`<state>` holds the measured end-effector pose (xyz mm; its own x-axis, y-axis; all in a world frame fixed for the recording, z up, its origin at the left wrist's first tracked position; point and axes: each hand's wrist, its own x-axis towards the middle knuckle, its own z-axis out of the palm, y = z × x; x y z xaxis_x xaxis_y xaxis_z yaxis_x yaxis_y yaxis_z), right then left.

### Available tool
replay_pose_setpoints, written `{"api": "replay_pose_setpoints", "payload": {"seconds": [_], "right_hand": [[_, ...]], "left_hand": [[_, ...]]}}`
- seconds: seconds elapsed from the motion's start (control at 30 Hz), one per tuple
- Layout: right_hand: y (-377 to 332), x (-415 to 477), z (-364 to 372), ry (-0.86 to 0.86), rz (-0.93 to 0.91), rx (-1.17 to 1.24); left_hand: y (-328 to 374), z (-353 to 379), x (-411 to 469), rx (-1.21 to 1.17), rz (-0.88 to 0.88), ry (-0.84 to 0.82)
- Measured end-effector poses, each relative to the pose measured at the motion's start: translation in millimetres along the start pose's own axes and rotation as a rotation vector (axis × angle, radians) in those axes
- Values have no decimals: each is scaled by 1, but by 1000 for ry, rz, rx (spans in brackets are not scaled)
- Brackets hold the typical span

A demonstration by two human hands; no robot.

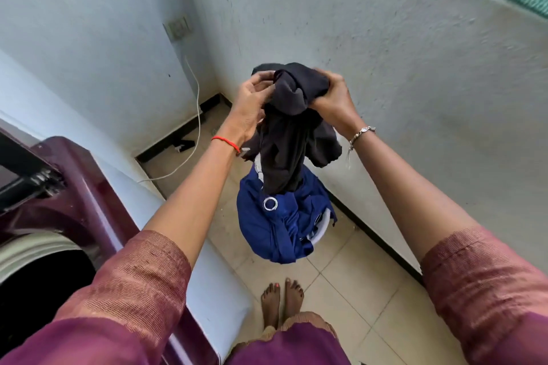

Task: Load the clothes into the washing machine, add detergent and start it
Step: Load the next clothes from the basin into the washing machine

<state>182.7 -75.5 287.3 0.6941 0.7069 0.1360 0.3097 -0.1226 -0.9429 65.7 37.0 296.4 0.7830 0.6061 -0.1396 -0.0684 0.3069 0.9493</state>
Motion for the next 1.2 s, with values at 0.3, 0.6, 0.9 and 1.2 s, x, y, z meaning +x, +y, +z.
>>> {"api": "replay_pose_setpoints", "payload": {"seconds": [0.3, 0.6, 0.9, 1.2], "right_hand": [[-52, -19, -26, 178, 42, 179], [-68, -50, -14, 256, 210, 407], [-97, -101, -16, 140, -60, 303], [-147, -166, 40, -137, -711, -372]], "left_hand": [[-26, -63, -19, 468, -149, -260], [-119, -61, -68, 674, -45, 1], [-19, -102, -119, 931, 293, 317], [69, -107, -248, 907, 517, 689]]}}
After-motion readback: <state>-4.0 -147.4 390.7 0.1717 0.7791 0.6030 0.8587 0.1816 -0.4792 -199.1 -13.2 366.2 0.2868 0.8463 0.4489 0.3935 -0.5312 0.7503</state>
